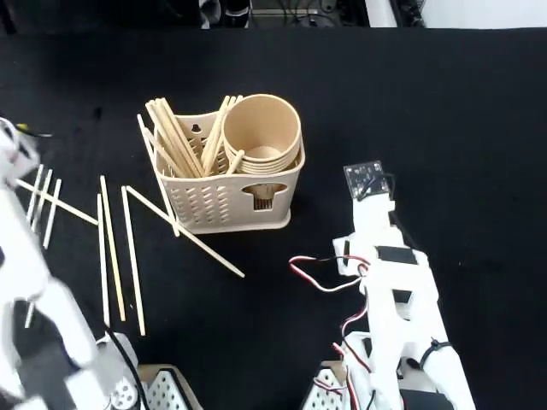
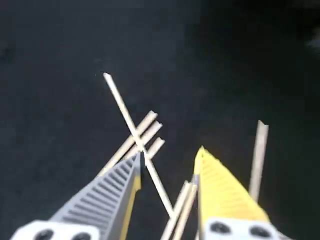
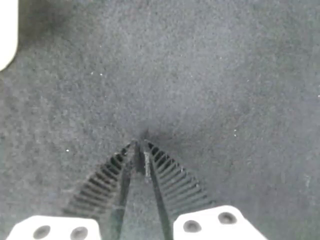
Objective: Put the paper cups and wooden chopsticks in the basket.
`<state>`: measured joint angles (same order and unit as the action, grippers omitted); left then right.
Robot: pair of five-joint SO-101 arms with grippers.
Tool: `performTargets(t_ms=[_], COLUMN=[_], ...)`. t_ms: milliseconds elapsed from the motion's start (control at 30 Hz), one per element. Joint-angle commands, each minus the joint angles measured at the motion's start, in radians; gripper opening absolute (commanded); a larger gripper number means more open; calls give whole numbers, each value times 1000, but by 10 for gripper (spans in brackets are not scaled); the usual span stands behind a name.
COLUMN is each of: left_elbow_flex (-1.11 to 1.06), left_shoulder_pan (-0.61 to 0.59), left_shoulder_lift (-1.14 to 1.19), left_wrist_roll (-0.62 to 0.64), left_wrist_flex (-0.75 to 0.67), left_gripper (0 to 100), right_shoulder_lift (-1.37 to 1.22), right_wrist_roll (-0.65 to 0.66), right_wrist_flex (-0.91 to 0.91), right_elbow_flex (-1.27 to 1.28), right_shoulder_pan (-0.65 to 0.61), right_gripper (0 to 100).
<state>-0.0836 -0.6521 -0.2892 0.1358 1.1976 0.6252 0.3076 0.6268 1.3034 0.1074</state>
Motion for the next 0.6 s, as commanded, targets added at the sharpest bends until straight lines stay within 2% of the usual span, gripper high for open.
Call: performTargets(t_ms=[0,167,467,567], left_elbow_flex=[188,467,1047,1251], left_shoulder_pan=[-67,-102,-94,-94], left_shoulder_lift=[287,654,1227,1373], left_wrist_roll=[5,5,12,12], left_wrist_flex=[3,26,204,302], left_gripper=[182,181,177,163], right_shoulder_lift=[4,4,4,4], right_wrist_roll=[6,6,6,6], right_wrist_flex=[5,5,5,5], right_elbow_flex=[-10,-10,-10,-10], right_shoulder_pan=[-5,-5,-5,-5], right_gripper=[12,12,12,12])
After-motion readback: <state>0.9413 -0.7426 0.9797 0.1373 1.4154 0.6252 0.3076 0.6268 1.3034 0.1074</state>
